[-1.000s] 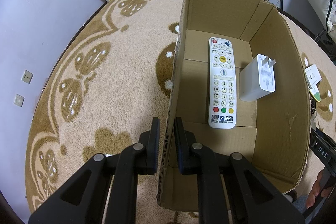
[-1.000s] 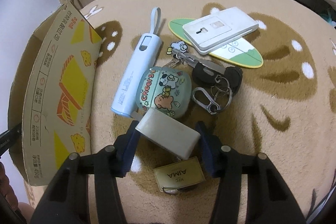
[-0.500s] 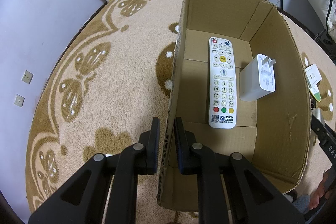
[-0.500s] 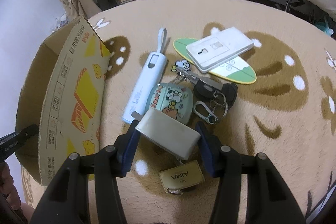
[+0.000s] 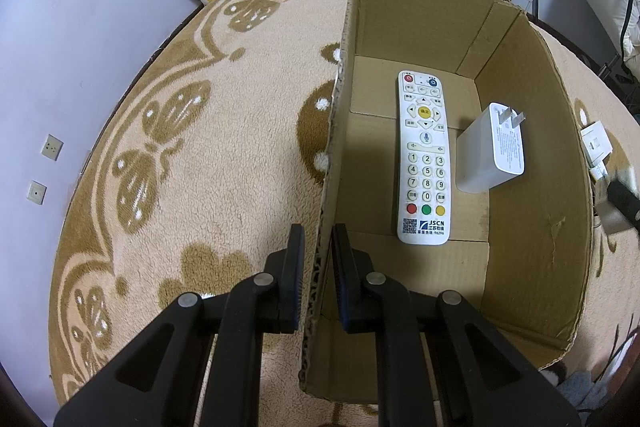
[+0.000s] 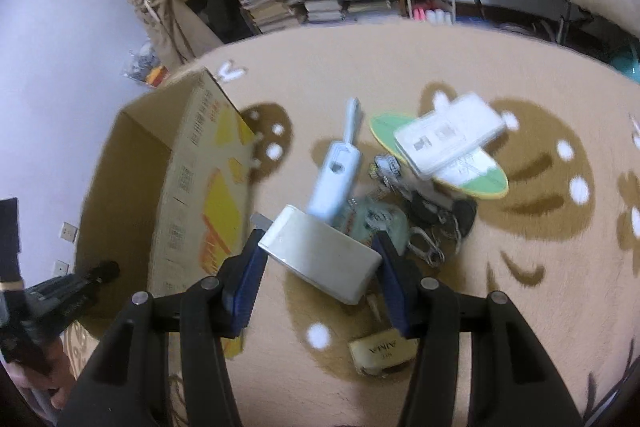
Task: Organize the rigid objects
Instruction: 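Lift the charger with the right gripper and carry it over the box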
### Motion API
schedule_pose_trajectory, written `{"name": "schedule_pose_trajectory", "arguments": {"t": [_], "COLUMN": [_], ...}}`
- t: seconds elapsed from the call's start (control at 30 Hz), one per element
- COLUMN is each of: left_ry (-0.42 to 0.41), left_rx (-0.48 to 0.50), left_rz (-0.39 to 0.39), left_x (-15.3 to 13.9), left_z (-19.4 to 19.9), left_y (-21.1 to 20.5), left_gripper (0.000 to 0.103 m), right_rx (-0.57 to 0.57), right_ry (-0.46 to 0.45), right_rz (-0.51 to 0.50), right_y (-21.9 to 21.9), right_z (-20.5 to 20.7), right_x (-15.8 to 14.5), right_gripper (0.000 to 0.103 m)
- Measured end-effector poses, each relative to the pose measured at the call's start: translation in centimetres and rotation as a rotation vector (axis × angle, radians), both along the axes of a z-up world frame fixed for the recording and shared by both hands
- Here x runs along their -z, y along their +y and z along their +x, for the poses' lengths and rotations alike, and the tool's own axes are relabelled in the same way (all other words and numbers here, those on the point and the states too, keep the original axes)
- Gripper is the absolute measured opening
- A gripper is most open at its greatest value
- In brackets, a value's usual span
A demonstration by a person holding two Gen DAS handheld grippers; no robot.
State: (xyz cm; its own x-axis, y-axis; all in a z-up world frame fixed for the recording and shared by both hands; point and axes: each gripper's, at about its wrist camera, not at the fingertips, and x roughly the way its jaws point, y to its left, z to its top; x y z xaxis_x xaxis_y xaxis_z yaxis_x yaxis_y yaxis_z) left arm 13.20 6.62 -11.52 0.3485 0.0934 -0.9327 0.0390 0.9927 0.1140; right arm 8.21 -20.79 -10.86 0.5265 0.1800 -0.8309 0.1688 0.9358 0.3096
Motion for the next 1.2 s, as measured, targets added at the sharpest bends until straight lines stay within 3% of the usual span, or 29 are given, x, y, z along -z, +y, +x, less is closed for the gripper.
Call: {"name": "schedule_pose_trajectory", "arguments": {"t": [0.6,1.2], "left_ry": [-0.001,-0.002], "left_rx": [0.002,0.005], "left_rz": [-0.005,-0.005], "left_x": [-0.1,0.0], "left_z": [-0.1,-0.1], "left_y": [0.0,0.0], "left_gripper": [0.014,0.014], "right_rx": [-0.171,-0.237], "right_ry": [-0.128,-0.096], "right_rz": [-0.11,-0.092], "right_y": [6.9,10.7], "right_z": [6.1,8.5], "right_x": [-7.0,-4.3], "right_gripper": [0.057,0.057]}}
